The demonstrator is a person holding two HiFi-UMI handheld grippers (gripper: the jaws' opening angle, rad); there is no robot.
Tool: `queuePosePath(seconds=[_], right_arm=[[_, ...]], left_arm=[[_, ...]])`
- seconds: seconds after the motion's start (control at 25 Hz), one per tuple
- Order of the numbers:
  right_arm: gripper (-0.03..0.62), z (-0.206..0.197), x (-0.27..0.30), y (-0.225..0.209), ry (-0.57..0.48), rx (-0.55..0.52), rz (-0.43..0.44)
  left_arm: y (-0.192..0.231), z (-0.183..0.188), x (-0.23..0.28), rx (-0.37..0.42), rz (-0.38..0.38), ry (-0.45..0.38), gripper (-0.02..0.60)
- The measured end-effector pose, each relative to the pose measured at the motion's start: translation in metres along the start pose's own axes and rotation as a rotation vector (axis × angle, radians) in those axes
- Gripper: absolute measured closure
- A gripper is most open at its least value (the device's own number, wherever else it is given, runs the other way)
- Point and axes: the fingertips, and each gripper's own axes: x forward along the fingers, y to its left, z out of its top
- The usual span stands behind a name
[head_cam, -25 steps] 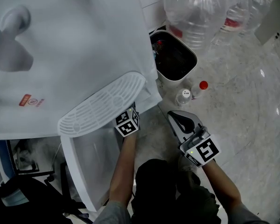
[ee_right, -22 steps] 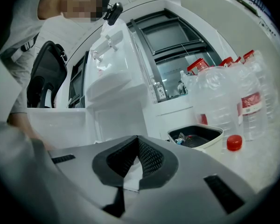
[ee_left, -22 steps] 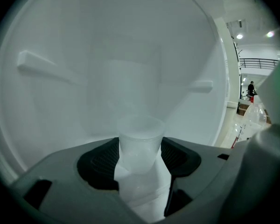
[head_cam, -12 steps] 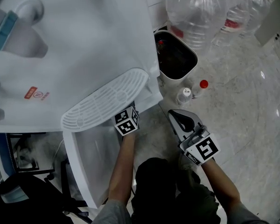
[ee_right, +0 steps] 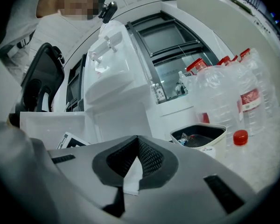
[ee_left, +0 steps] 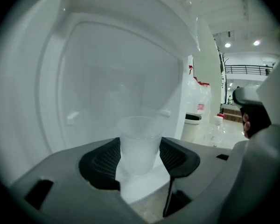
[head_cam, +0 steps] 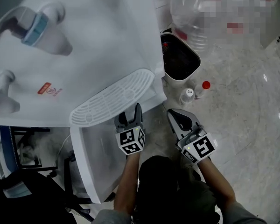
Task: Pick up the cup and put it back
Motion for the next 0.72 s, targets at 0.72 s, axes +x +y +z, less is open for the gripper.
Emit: queuePosePath(seconds=[0.72], right_arm=[[0.585, 0.104, -0.023, 0.028, 0.047, 0.004, -0.03]], left_arm=[[-0.068, 0.128, -0.121, 0.013, -0.139, -0.005, 0.326]])
